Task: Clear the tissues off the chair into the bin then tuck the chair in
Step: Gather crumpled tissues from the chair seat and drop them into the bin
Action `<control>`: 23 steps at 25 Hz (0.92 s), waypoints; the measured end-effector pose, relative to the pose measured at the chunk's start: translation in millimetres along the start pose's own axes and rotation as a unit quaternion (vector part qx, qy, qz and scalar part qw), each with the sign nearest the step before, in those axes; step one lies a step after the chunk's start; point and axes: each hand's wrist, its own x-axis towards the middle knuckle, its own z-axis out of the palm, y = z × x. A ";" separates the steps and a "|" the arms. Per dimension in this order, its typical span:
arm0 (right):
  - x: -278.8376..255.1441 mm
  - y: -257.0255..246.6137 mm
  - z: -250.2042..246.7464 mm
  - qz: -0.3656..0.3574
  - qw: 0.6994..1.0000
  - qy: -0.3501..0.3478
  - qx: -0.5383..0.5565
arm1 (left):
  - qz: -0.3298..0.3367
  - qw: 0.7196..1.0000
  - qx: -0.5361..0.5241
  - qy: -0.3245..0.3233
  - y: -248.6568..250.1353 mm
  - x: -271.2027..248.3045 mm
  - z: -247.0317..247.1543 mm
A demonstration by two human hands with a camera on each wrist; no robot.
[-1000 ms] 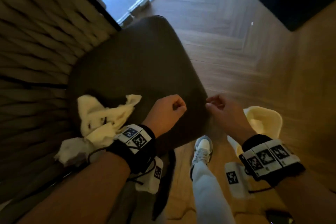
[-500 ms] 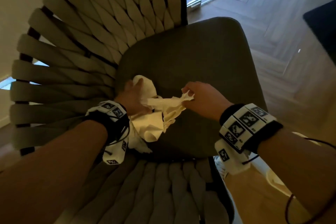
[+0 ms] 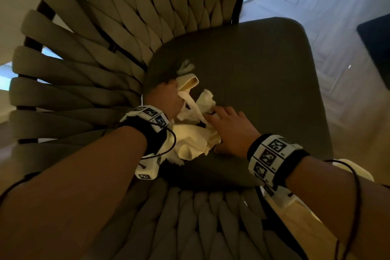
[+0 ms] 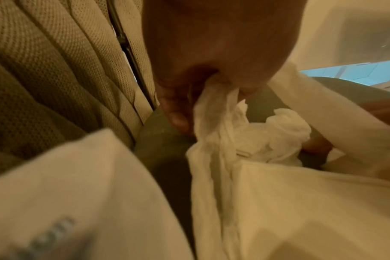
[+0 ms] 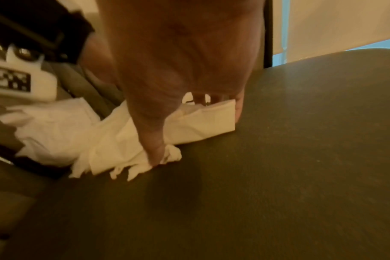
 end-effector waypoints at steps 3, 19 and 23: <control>15.3 -4.6 1.6 0.004 0.998 0.062 -0.015 | 0.015 1.000 0.021 -0.004 -2.5 -2.7 -16.8; -1.7 24.3 -50.5 0.101 0.697 0.255 0.663 | -0.008 0.897 -0.401 -0.185 70.8 -25.4 -24.1; -16.7 35.8 -49.2 0.105 0.645 0.246 0.716 | -0.004 0.927 -0.326 -0.186 108.0 -33.9 -17.9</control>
